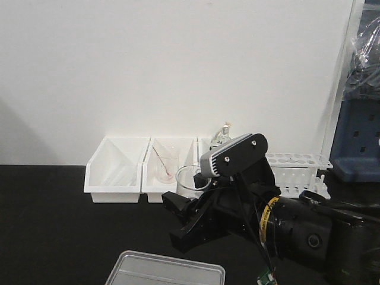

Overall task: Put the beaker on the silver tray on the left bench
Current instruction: 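Carry the beaker in the right gripper toward the silver tray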

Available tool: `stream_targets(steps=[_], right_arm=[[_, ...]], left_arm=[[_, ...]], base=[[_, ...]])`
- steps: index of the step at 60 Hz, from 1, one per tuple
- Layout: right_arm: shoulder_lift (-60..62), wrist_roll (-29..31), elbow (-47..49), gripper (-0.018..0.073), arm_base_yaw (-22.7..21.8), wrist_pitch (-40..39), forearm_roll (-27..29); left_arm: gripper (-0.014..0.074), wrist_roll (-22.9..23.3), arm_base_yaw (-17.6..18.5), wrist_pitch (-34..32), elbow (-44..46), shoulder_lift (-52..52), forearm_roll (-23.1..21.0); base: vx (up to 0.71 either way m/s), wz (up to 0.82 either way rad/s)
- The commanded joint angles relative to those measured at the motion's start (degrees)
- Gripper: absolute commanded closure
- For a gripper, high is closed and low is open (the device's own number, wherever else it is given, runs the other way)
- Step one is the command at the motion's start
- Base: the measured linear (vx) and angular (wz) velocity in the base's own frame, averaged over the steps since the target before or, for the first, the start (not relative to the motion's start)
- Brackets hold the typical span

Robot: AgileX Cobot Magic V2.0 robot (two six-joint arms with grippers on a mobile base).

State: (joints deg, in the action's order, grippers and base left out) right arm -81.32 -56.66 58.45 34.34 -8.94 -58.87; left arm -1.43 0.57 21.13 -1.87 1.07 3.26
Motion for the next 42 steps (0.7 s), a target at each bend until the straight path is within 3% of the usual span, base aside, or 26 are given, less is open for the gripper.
stream_targets(steps=[1, 42], right_arm=[[2.3, 0.0, 2.1, 0.0571, 0.0, -2.4, 0.6], [2.3, 0.0, 2.1, 0.0570, 0.0, -2.7, 0.6]], left_arm=[[0.0595, 0.1, 0.3, -4.6, -1.1, 0.4, -0.2], [0.0595, 0.1, 0.3, -4.6, -1.1, 0.4, -0.2]], base=[[0.07, 0.01], [0.01, 0.00]])
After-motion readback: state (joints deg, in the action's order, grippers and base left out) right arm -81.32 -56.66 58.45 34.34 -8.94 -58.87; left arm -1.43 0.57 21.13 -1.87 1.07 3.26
